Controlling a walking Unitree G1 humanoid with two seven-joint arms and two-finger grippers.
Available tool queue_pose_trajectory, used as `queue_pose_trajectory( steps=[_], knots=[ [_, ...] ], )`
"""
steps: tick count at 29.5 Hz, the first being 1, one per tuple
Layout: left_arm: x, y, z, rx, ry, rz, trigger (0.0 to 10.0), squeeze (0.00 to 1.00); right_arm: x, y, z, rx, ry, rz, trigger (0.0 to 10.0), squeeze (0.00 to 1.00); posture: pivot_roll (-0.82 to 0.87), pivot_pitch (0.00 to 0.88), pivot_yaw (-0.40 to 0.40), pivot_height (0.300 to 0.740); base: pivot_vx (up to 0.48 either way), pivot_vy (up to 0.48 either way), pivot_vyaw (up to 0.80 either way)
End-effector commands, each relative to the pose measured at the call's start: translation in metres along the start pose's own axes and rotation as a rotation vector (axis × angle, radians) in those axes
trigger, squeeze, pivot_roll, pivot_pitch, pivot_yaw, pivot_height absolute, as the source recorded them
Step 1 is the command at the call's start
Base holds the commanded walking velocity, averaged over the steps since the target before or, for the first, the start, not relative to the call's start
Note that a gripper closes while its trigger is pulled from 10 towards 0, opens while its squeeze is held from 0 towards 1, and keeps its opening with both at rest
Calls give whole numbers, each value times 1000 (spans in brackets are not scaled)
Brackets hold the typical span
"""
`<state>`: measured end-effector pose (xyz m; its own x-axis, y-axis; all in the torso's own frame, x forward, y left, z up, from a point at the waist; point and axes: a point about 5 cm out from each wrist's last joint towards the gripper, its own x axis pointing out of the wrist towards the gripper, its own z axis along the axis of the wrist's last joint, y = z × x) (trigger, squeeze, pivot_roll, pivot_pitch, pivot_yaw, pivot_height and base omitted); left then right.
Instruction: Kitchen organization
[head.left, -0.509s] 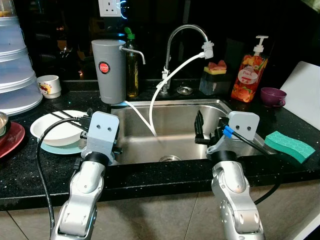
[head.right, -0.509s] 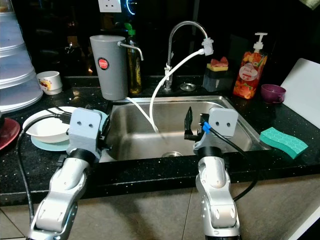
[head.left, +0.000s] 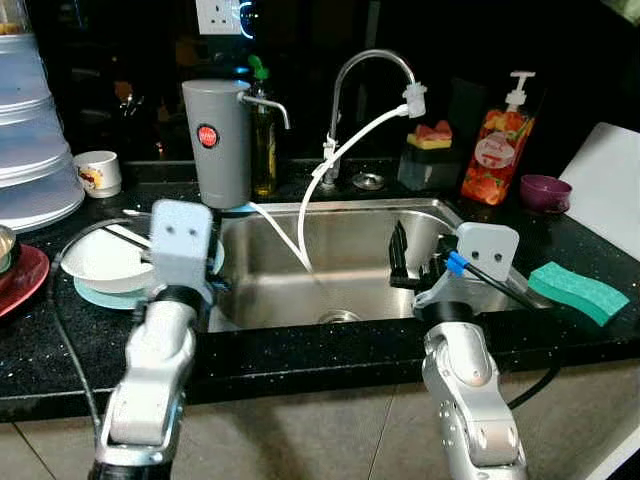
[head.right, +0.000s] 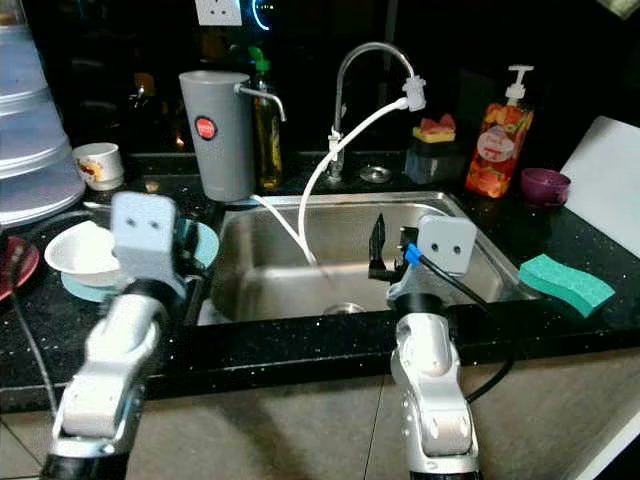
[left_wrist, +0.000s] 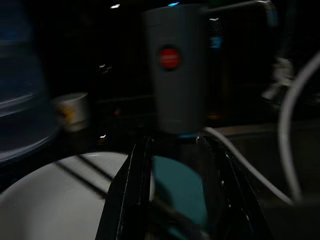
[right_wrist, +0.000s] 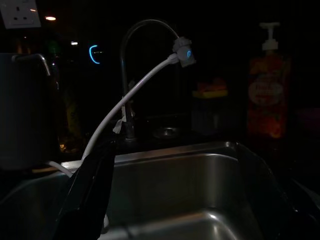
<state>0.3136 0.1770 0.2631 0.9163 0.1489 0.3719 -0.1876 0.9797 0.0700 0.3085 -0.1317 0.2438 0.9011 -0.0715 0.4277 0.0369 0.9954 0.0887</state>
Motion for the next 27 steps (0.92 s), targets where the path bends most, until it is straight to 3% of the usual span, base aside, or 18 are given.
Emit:
queue_pose_trajectory(
  steps=[1,3,6,9,16,27],
  knots=[
    [6,17,-5,-63,60,97,10000,0,-1,0,-2,6,7,-2,10000,0,90,46,-27,740,0,0,0],
    [6,17,-5,-63,60,97,10000,0,-1,0,-2,6,7,-2,10000,0,90,46,-27,740,0,0,0],
    [9,37,-10,-137,113,212,10000,0,0,1,-3,6,7,0,10000,0,90,47,-26,740,0,0,0],
    [11,52,-16,-147,161,273,10000,0,0,1,-3,8,7,3,10000,0,92,49,-25,740,0,0,0],
    [14,60,-20,-124,194,298,10000,0,0,2,-3,8,5,4,10000,0,90,48,-23,740,0,0,0],
    [22,68,-14,-101,169,307,10000,0,-2,1,-2,7,6,-3,10000,0,82,56,-15,740,0,0,0]
  ],
)
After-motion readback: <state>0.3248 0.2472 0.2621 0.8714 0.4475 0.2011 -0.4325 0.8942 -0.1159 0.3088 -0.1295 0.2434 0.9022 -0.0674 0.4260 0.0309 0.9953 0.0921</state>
